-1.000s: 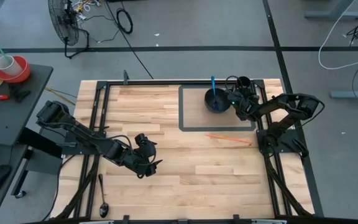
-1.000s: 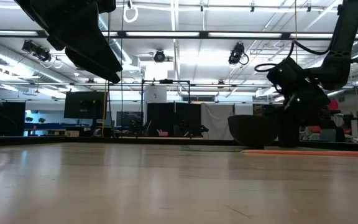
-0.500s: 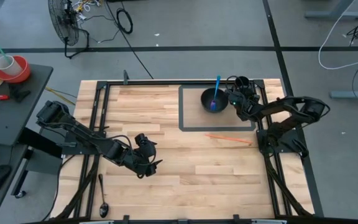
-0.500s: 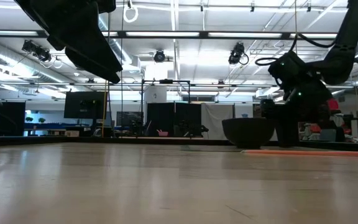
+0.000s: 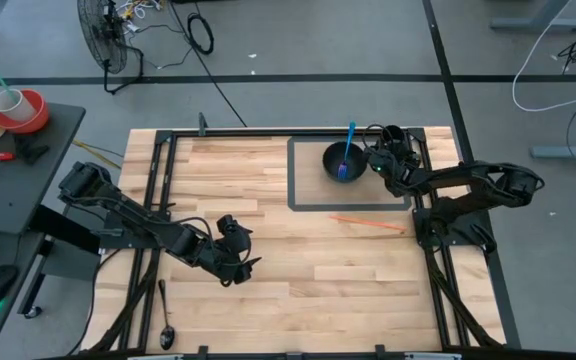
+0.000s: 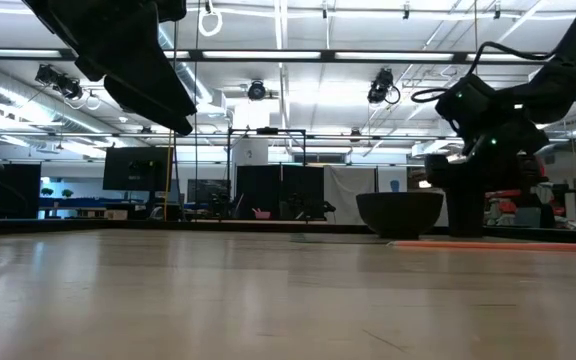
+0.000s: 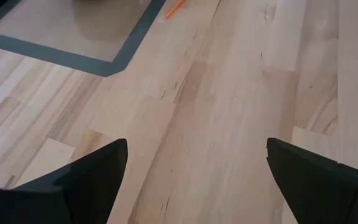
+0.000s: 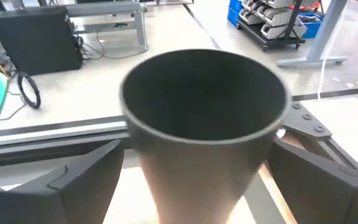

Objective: Pick & Place Utensil
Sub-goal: Put the black cup on the brown mat to the right of the black bowl, then put the orange straw into the black cup on the brown mat

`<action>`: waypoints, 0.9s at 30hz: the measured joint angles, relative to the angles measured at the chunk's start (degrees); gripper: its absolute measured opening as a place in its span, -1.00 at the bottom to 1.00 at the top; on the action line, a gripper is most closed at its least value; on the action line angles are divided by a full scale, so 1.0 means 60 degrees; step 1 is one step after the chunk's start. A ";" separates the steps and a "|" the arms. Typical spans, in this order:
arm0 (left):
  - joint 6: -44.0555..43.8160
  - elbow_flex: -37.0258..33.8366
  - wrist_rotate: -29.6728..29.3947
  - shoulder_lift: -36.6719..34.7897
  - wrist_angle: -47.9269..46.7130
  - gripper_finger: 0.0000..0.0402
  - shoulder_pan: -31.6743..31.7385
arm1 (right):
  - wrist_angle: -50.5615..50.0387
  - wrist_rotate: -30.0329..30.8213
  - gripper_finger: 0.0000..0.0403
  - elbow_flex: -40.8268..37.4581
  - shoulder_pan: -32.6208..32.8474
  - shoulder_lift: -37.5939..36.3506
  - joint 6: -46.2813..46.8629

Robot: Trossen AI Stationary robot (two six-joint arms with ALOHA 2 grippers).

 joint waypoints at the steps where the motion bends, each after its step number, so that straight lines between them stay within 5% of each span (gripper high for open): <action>1: -0.0003 0.0000 0.0011 0.0000 0.0000 0.93 -0.0003 | -0.0229 -0.0005 0.97 0.0000 0.0000 -0.0090 0.0105; 19: -0.0011 0.0000 0.0014 0.0000 0.0000 0.93 -0.0004 | -0.1975 -0.1009 0.97 0.0000 0.0046 -0.0513 0.0906; 27: -0.0043 0.0000 0.0014 0.0000 0.0000 0.93 -0.0004 | -0.3296 -0.0905 0.97 0.0000 0.0997 -0.1631 0.1193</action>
